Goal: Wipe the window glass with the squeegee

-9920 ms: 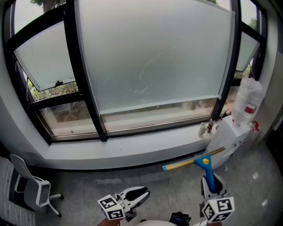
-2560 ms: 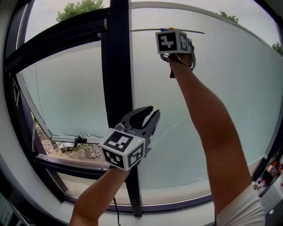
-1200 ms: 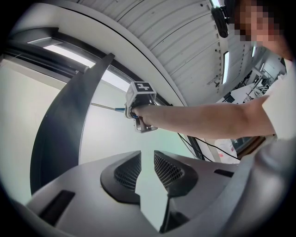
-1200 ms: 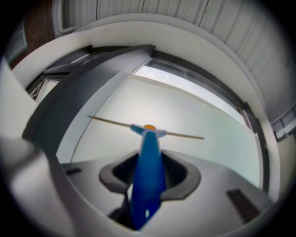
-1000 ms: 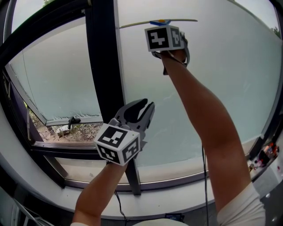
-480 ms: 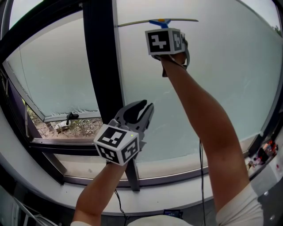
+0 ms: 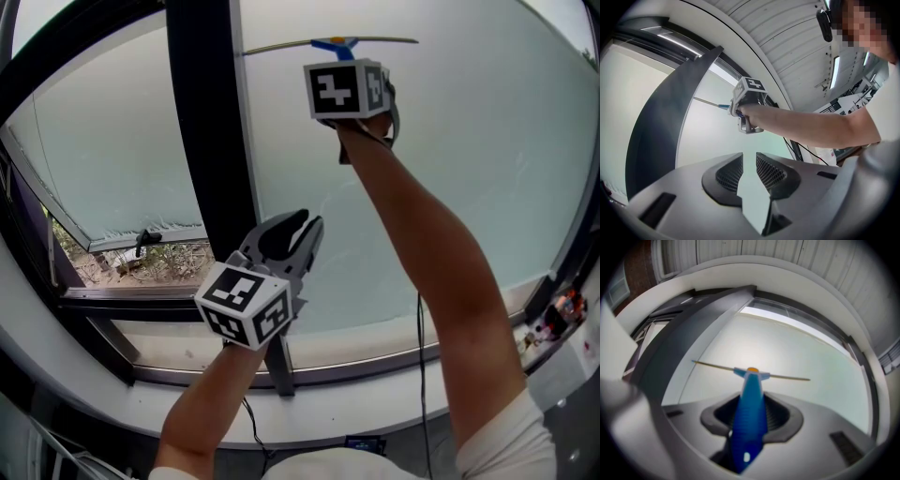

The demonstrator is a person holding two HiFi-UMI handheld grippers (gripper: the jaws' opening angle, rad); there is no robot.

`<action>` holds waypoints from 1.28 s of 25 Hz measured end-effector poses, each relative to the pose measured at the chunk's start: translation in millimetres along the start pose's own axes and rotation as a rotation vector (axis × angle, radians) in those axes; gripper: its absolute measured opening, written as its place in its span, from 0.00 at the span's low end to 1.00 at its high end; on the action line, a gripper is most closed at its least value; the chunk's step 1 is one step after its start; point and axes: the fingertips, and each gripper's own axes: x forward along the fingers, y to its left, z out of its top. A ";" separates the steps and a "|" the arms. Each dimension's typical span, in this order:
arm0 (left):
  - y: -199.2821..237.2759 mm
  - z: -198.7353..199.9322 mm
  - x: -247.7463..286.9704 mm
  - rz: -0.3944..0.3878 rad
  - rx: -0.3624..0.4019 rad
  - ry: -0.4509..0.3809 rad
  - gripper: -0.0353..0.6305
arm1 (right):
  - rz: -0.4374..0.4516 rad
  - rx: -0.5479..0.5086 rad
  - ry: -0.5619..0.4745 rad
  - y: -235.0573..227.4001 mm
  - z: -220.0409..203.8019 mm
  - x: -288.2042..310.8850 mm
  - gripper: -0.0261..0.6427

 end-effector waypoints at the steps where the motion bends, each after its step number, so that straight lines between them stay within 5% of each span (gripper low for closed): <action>1: -0.1 -1.1 -0.6 0.001 -0.002 0.001 0.21 | -0.002 0.001 0.005 -0.1 -3.1 -0.8 0.27; 32: 0.3 -57.7 -18.8 0.019 -0.103 0.054 0.21 | 0.021 0.013 0.027 14.4 -80.5 -26.6 0.27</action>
